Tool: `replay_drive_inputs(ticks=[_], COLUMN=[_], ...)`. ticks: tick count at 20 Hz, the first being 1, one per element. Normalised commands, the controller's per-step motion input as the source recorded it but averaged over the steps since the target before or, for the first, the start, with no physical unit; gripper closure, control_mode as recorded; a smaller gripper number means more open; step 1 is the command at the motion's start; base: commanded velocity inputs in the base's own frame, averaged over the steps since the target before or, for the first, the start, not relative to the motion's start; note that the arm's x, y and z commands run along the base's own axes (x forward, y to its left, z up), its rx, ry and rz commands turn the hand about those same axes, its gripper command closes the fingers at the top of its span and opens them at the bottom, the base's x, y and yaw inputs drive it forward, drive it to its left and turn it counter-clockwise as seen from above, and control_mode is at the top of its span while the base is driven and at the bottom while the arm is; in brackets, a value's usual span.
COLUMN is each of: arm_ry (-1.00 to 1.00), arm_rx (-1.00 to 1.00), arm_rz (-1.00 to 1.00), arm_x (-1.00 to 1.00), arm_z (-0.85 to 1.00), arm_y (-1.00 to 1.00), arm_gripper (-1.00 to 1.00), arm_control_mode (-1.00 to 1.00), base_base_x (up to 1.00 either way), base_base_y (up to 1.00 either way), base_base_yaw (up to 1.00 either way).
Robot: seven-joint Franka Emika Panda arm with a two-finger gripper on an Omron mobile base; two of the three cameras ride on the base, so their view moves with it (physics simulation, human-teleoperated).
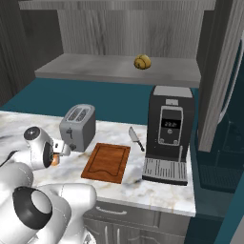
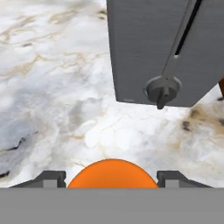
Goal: Pick the bread, place it on the cutting board, pick the jam, place it on the counter, and close the cabinet.
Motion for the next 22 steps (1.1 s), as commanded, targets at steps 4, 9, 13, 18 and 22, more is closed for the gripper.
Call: replay_drive_inputs(ticks=[4,9,13,18,22], arm_ry=[0.0,-0.01,-0.05,-0.08,-0.08], arm_rx=[0.0,0.0,0.0,0.0,0.0], arm_rz=[0.0,0.0,0.0,0.0,0.0], arm_x=[0.01,0.0,0.03,0.07,0.12], arm_z=[-0.24,-0.22,-0.18,-0.16,-0.17], arm_y=[0.0,0.0,0.0,0.0,0.0], arm_gripper=[1.0,1.0,1.0,1.0,1.0], arm_control_mode=[-1.0,-1.0,-1.0,-1.0,-1.0], base_base_x=[0.0,0.0,0.0,0.0,0.0], base_base_y=[0.0,0.0,0.0,0.0,0.0], base_base_yaw=[0.0,0.0,0.0,0.0,0.0])
